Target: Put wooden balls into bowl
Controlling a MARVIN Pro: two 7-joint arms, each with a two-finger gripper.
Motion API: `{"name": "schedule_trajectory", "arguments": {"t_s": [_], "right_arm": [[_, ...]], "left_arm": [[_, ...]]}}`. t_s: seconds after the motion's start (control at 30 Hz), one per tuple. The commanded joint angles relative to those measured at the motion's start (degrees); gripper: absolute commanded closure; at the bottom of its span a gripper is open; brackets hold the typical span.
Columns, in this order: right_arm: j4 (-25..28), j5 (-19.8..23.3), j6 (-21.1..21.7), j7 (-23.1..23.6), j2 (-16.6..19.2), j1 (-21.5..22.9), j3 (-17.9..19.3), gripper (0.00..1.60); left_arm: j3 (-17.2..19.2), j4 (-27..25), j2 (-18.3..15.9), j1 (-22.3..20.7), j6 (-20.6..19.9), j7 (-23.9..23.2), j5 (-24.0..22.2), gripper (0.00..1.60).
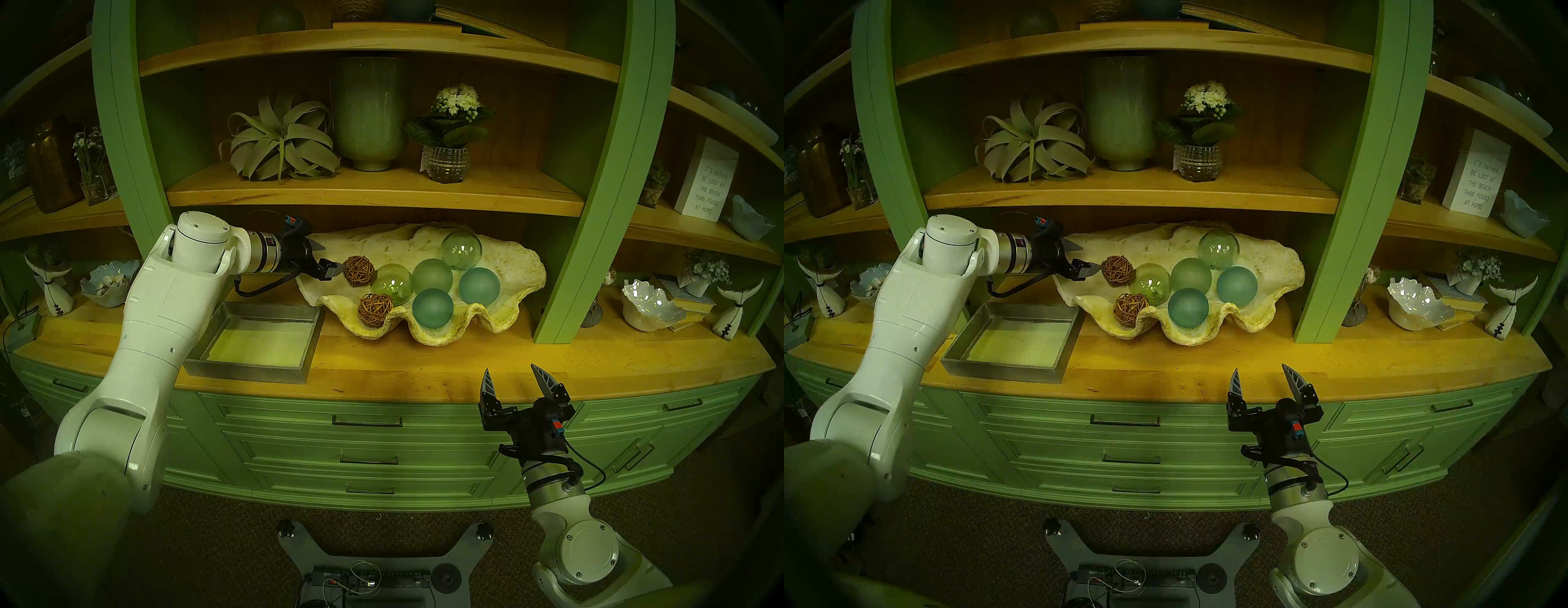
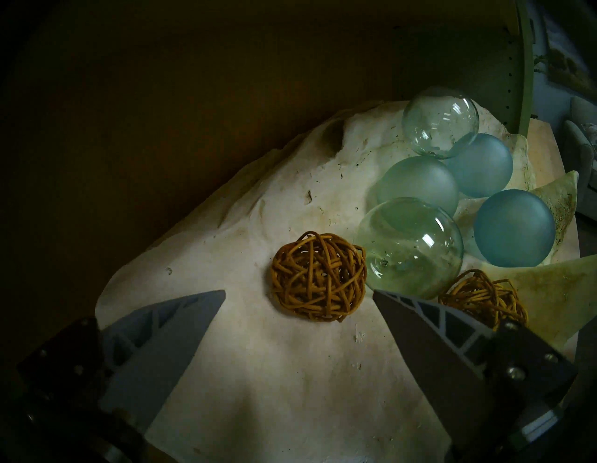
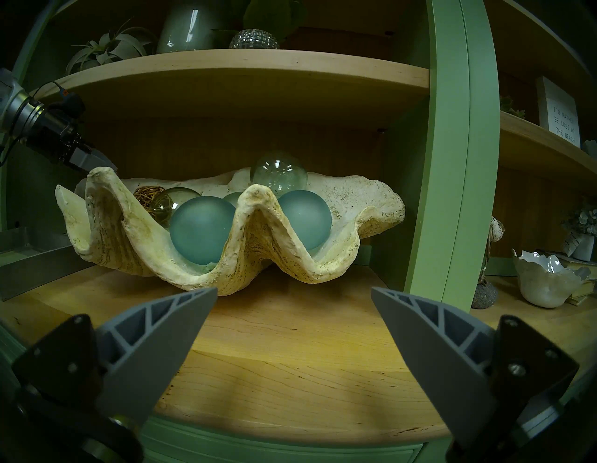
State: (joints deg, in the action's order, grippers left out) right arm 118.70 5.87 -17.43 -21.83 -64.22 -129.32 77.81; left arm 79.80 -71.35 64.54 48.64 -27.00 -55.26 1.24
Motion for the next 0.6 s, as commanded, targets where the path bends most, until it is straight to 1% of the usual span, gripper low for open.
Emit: {"name": "schedule_trajectory", "arguments": {"t_s": [0.0, 0.07, 0.13, 0.17, 0.23, 0.27, 0.3, 0.33, 0.4, 0.43, 0.53, 0.57], "right_arm": [[2.1, 0.0, -0.5, 0.1, -0.1, 0.7, 0.1, 0.0], [2.1, 0.0, -0.5, 0.1, -0.1, 0.7, 0.1, 0.0], [2.1, 0.0, -0.5, 0.1, -0.1, 0.7, 0.1, 0.0], [2.0, 0.0, -0.5, 0.1, -0.1, 0.7, 0.1, 0.0], [2.0, 0.0, -0.5, 0.1, -0.1, 0.7, 0.1, 0.0], [2.0, 0.0, -0.5, 0.1, -0.1, 0.7, 0.1, 0.0], [2.0, 0.0, -0.5, 0.1, -0.1, 0.7, 0.1, 0.0], [1.9, 0.0, -0.5, 0.1, -0.1, 0.7, 0.1, 0.0], [1.9, 0.0, -0.5, 0.0, -0.1, 0.7, 0.1, 0.0], [1.9, 0.0, -0.5, 0.0, -0.1, 0.8, 0.0, 0.0], [1.8, -0.1, -0.5, 0.0, -0.1, 0.8, 0.0, 0.0], [1.8, -0.1, -0.5, 0.0, -0.1, 0.8, 0.0, 0.0]], "left_arm": [[4.0, -7.0, -2.8, 0.5, 1.8, -2.5, -2.9, 0.0], [5.0, -7.9, -3.8, 2.3, 2.1, -3.7, -3.7, 0.0], [6.6, -10.9, -5.0, 5.5, 1.2, -4.1, -4.3, 0.0], [6.9, -9.8, -5.3, 5.7, 1.6, -4.8, -4.5, 0.0], [8.3, -12.2, -6.5, 8.7, 0.4, -4.8, -4.9, 0.0], [8.4, -12.9, -7.4, 9.5, -0.4, -5.2, -5.0, 0.0], [9.0, -13.5, -7.8, 10.8, -0.4, -5.4, -5.1, 0.0], [8.9, -12.5, -8.3, 10.6, -0.9, -6.2, -5.3, 0.0], [10.3, -13.4, -9.2, 13.2, -1.2, -6.5, -5.5, 0.0], [10.3, -12.7, -9.5, 13.1, -1.5, -6.9, -5.6, 0.0], [13.6, -14.6, -10.8, 17.0, -1.6, -7.4, -6.7, 0.0], [13.7, -13.7, -11.1, 16.0, -1.9, -7.9, -6.8, 0.0]]}}
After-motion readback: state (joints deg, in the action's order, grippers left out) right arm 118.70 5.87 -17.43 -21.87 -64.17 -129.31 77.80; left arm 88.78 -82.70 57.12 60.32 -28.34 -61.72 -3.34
